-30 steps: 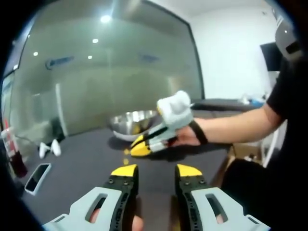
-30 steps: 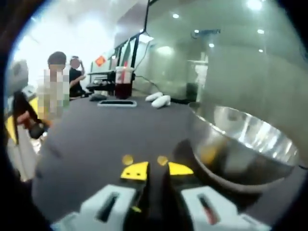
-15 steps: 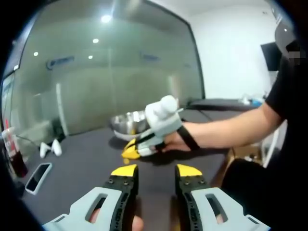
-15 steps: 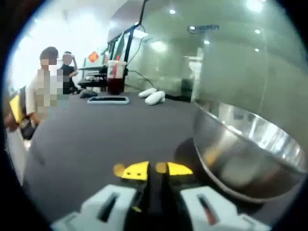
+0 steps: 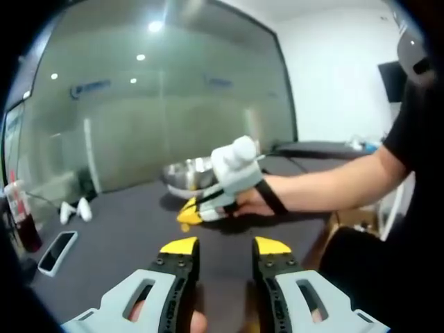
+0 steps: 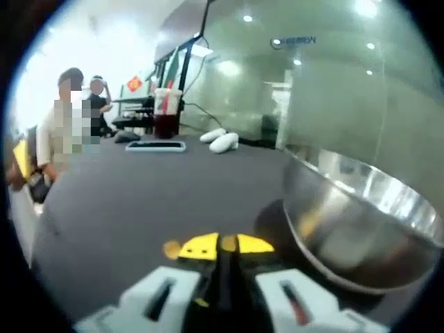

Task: Pick up the QQ candy scattered on the table and place it into the stainless steel bowl on the table

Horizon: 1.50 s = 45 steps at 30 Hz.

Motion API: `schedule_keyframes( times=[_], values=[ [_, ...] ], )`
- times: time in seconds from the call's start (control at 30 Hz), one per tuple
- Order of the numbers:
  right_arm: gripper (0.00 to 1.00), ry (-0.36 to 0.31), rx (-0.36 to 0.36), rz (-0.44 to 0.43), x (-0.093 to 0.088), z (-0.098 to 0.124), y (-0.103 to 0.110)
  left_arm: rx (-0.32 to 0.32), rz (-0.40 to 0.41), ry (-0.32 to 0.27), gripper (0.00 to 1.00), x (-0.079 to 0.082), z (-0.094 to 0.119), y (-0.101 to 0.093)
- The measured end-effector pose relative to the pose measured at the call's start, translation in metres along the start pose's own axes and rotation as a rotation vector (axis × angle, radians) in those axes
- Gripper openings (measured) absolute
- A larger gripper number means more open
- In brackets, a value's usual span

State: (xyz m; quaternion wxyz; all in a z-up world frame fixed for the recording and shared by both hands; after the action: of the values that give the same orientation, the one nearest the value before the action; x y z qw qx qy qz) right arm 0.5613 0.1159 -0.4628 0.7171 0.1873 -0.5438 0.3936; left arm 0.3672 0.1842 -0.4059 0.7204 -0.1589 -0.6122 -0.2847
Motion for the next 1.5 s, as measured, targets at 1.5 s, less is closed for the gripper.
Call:
schedule_keyframes(
  times=[1.5],
  values=[
    [0.09, -0.27, -0.234, 0.018, 0.07, 0.093, -0.076, -0.054, -0.013, -0.004, 0.29, 0.002, -0.015, -0.019]
  ],
)
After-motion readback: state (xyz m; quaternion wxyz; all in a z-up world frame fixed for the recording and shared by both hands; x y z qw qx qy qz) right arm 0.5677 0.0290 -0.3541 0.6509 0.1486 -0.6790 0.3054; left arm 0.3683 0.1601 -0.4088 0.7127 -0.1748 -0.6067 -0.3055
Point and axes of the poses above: the point that each gripper's makers call its tool centre point, and the gripper's own axes: z roughly backward along the fingers, y roughly to its left, x roughly out of its top, the point moved 4 cm from there along z, roughly backward along the fingers, and after that the axes turned 3 degrees about x, right-handed, at the moved point
